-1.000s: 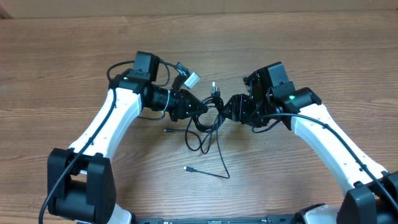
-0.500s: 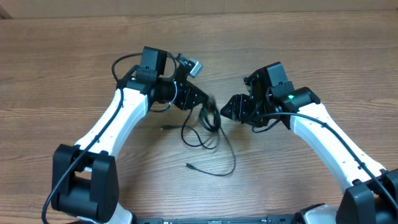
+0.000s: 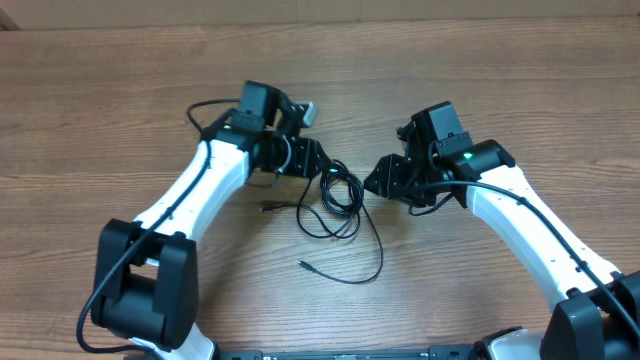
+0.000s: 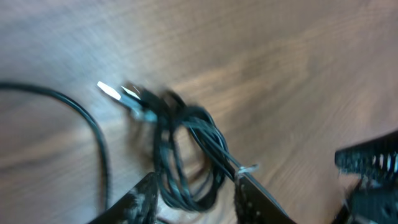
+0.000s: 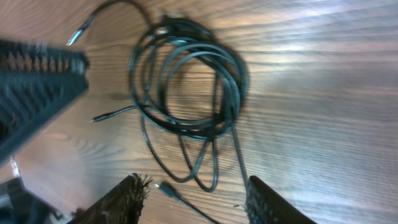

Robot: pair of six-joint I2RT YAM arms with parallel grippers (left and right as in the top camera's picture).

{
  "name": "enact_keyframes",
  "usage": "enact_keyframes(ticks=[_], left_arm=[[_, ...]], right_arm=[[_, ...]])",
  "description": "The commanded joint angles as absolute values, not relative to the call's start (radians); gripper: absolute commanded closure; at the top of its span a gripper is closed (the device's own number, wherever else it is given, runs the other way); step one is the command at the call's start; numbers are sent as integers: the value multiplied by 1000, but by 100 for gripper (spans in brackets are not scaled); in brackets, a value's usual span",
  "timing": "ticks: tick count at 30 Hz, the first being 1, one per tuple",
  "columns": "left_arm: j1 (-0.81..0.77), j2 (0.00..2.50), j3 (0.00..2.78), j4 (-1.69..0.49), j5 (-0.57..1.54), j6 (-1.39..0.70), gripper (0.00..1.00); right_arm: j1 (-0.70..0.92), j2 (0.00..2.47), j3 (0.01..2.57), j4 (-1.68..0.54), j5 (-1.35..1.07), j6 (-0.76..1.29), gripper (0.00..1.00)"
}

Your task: Untangle cables

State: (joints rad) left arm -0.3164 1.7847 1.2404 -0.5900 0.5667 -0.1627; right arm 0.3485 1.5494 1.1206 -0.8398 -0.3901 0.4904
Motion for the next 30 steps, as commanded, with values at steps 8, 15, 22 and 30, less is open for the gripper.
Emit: enact_keyframes(ticks=[8,15,22,30], left_arm=[[-509,1794,1244,-686,422,-243,61],[-619,1799,1234,-682,220,-414,58],[-716,1884,1214,-657,176,-460,70],[-700,1898,1283,-769,149,-219,92]], right_arm=[[304,1555,1118,-955,-181,561,46],[271,1555,1118,-971,-184,561,42],[271,1555,1118,-948,-184,561,40],[230,1555,1118,-928,-176,560,40]])
